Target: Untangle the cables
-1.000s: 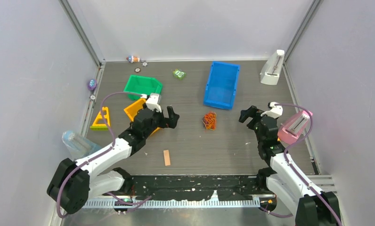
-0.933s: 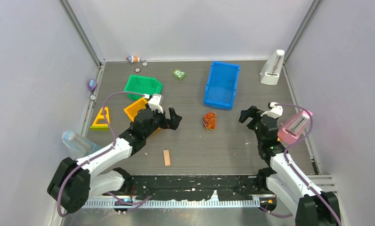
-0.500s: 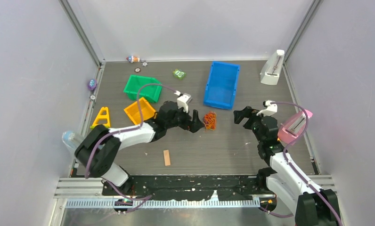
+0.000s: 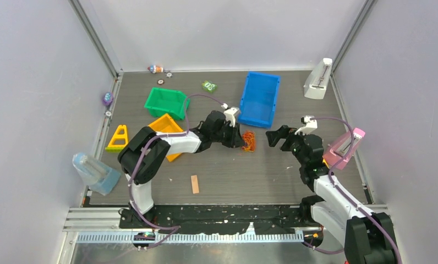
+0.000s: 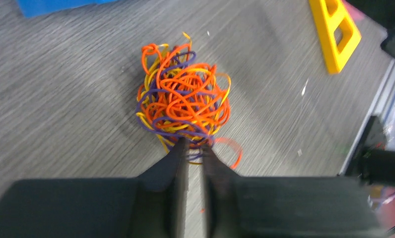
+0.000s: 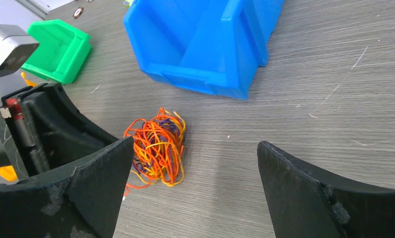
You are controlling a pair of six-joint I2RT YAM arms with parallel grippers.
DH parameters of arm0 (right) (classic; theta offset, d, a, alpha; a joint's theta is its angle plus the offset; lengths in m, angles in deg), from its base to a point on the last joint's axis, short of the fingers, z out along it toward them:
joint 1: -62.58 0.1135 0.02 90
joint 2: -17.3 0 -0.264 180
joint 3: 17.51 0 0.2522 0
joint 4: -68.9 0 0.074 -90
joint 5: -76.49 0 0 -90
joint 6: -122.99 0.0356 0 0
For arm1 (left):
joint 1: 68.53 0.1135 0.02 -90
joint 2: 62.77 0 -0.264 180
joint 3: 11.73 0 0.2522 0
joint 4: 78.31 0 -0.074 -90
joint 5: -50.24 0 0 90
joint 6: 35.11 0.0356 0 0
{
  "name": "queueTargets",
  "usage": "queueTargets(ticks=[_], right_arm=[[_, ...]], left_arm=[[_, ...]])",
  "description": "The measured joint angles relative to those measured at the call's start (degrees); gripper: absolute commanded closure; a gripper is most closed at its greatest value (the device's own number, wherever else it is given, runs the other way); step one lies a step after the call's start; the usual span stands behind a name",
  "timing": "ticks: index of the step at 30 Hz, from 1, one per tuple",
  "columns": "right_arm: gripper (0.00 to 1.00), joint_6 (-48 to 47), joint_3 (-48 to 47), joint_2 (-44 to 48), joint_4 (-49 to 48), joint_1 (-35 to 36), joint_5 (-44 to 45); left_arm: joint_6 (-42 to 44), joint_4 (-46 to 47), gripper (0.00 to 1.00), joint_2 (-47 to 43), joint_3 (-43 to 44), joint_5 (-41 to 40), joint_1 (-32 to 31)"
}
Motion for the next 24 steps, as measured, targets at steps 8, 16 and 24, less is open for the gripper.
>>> queueTargets(ticks=[8,16,24], right_arm=[[0.15,0.0,0.4,-4.8,-4.1,1.3,-5.7],[0.38,-0.2,-1.3,-15.3,-7.6,5.2,-12.4],[0.46,-0.2,-6.4,-23.6,-7.4,7.1,-13.4]], left_arm=[[1.2,-0.3,1.0,-2.1,-0.9,2.7,0.0],[2.0,1.0,0.99,-5.1,-2.0,4.9,0.1],[2.0,-1.2,0.52,-5.1,-2.0,2.7,0.6]])
